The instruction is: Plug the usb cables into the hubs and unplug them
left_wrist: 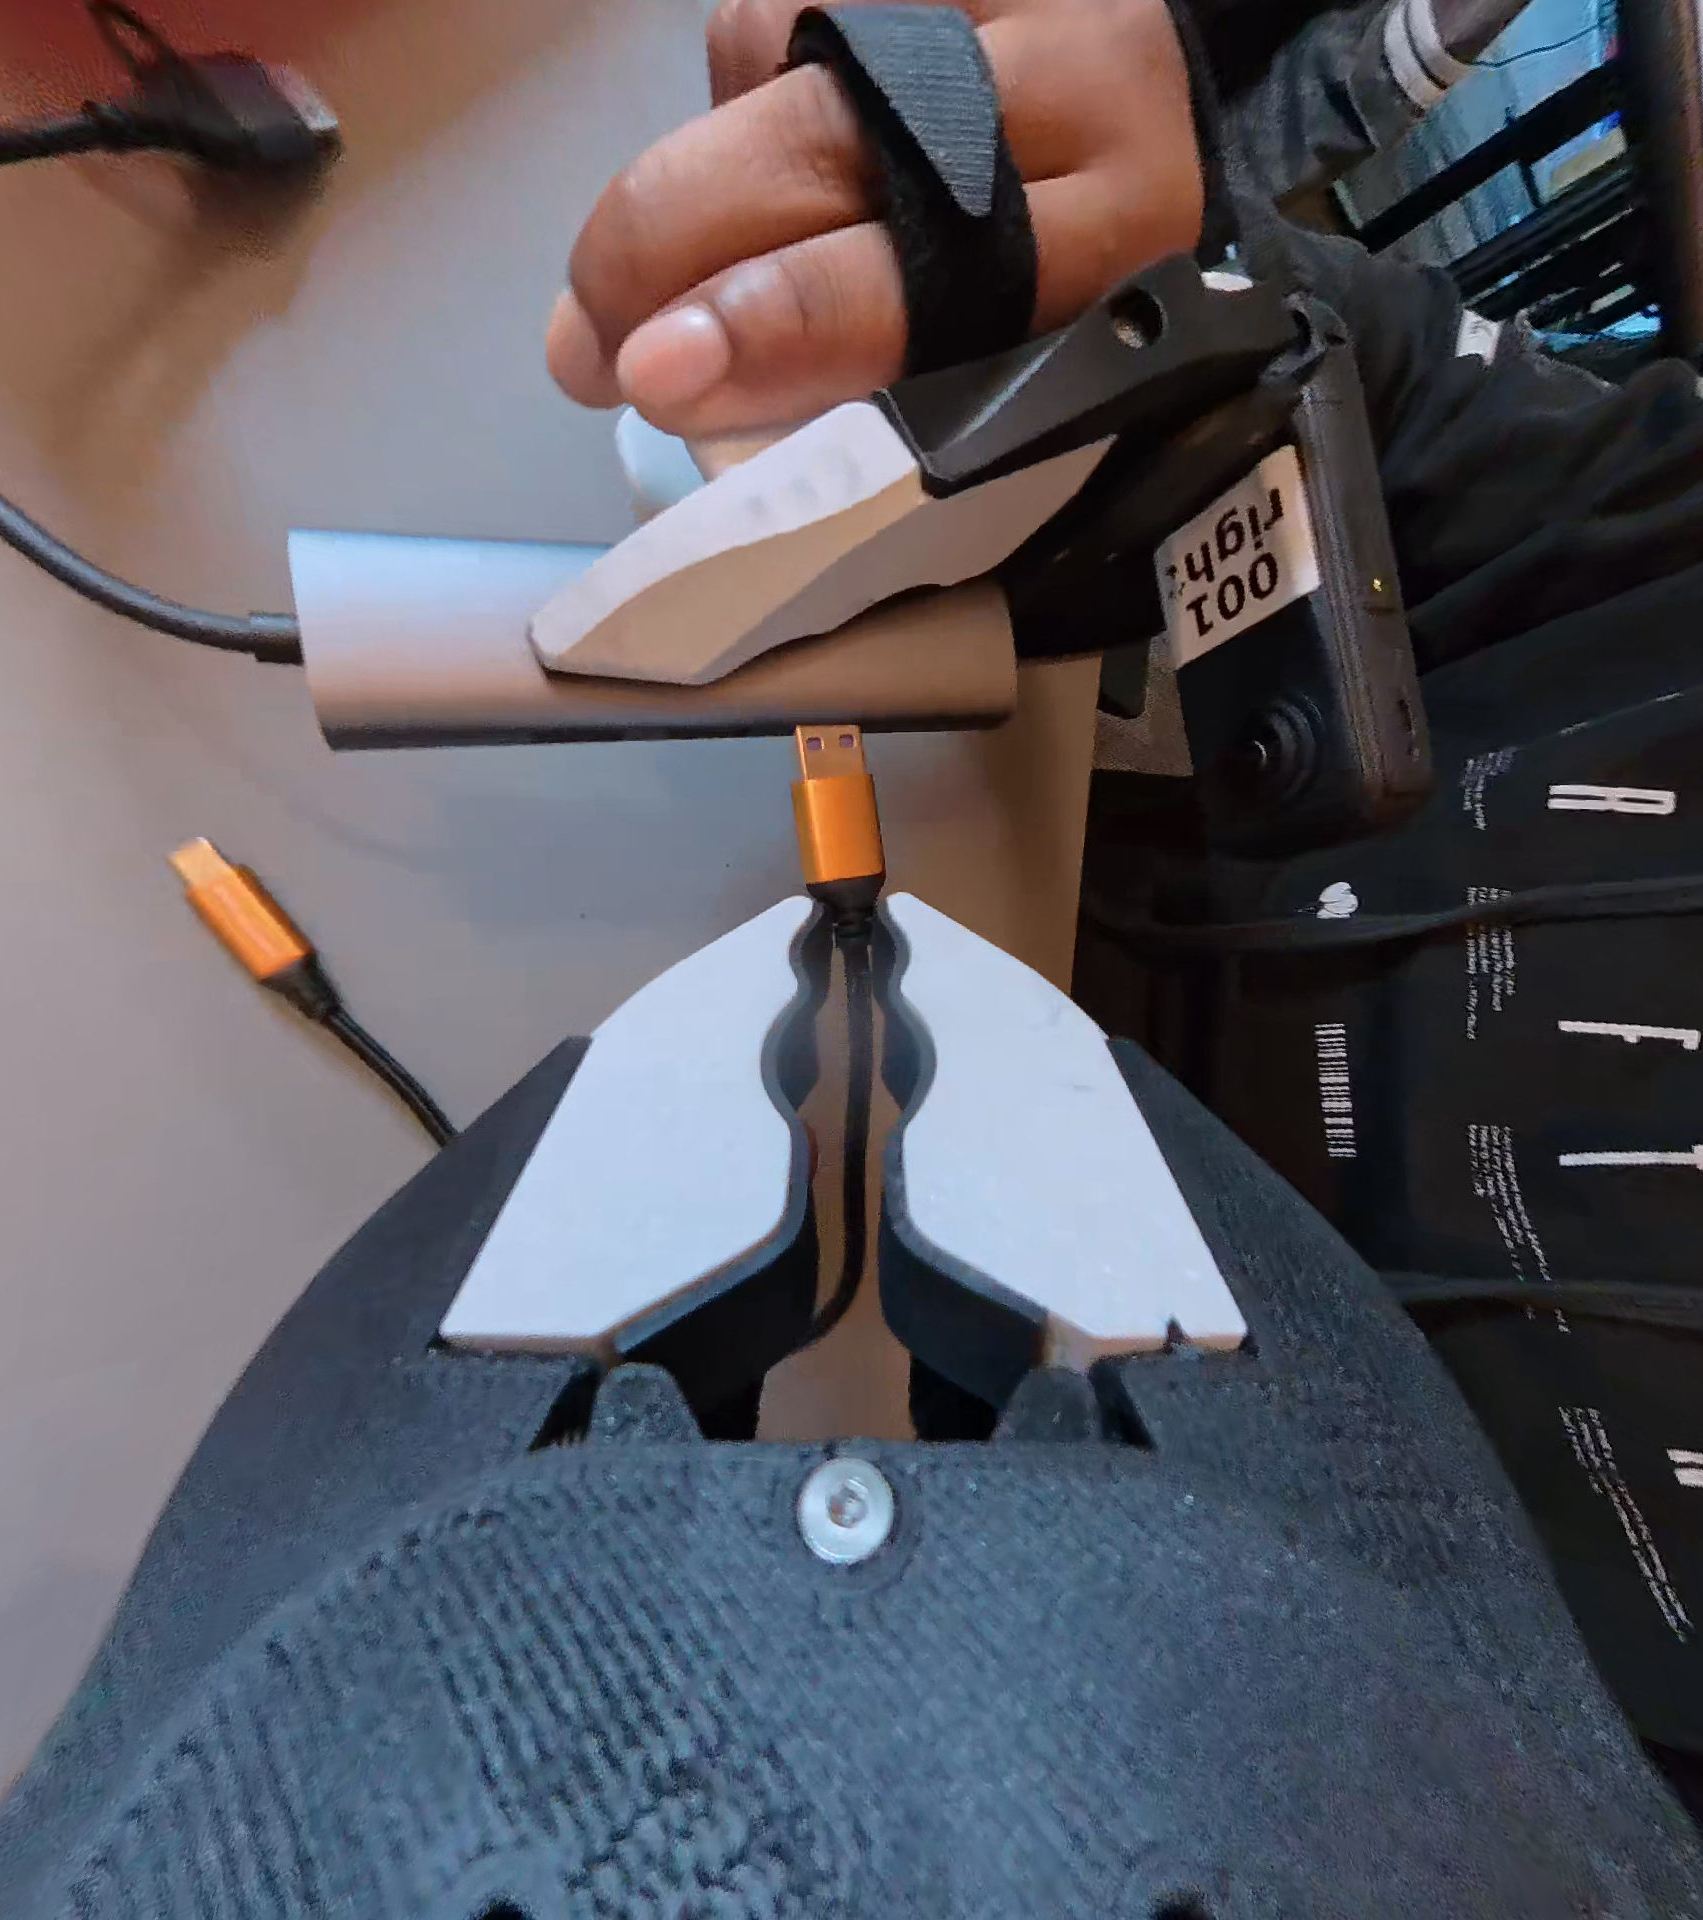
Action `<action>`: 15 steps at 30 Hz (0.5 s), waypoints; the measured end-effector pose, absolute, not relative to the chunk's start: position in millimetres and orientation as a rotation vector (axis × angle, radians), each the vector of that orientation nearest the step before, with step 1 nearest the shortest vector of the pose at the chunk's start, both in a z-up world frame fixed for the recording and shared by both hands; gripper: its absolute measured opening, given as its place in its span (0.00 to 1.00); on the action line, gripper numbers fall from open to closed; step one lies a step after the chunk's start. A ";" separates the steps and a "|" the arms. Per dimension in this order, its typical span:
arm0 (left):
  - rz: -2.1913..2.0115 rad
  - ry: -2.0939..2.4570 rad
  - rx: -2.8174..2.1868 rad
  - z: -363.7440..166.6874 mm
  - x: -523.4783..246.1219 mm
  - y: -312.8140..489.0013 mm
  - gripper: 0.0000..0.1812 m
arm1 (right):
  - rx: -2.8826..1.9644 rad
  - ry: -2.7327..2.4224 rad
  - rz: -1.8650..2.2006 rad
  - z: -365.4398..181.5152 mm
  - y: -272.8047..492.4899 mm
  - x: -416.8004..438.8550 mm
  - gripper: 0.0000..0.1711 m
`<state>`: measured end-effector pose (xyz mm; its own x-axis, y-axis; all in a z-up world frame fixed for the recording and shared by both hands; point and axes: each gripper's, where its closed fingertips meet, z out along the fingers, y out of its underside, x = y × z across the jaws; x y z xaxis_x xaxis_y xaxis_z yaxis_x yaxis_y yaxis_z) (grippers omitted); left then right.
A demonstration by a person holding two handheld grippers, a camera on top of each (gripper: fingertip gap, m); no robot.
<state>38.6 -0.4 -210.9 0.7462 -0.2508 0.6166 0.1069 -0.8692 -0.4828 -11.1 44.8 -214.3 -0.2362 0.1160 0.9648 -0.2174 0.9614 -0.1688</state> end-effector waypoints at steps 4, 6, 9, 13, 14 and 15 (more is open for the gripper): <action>-0.976 0.145 -2.452 -209.9 40.9 -5.4 0.04 | 0.134 -1.772 0.340 -212.1 37.1 -6.0 0.10; -0.993 0.126 -2.447 -210.3 40.5 -6.9 0.04 | 0.137 -1.751 0.323 -211.4 35.7 -6.1 0.10; -0.979 0.126 -2.481 -216.1 38.8 -10.4 0.04 | 0.147 -1.755 0.296 -216.6 32.3 -7.9 0.10; -1.021 0.067 -2.447 -213.2 37.4 -7.9 0.04 | 0.124 -1.747 0.295 -213.0 34.7 -9.4 0.10; -1.015 0.069 -2.466 -215.2 37.7 -8.8 0.04 | 0.130 -1.757 0.287 -214.4 33.9 -9.1 0.10; -1.001 0.070 -2.492 -218.0 37.4 -10.0 0.04 | 0.136 -1.770 0.278 -217.8 33.0 -9.0 0.10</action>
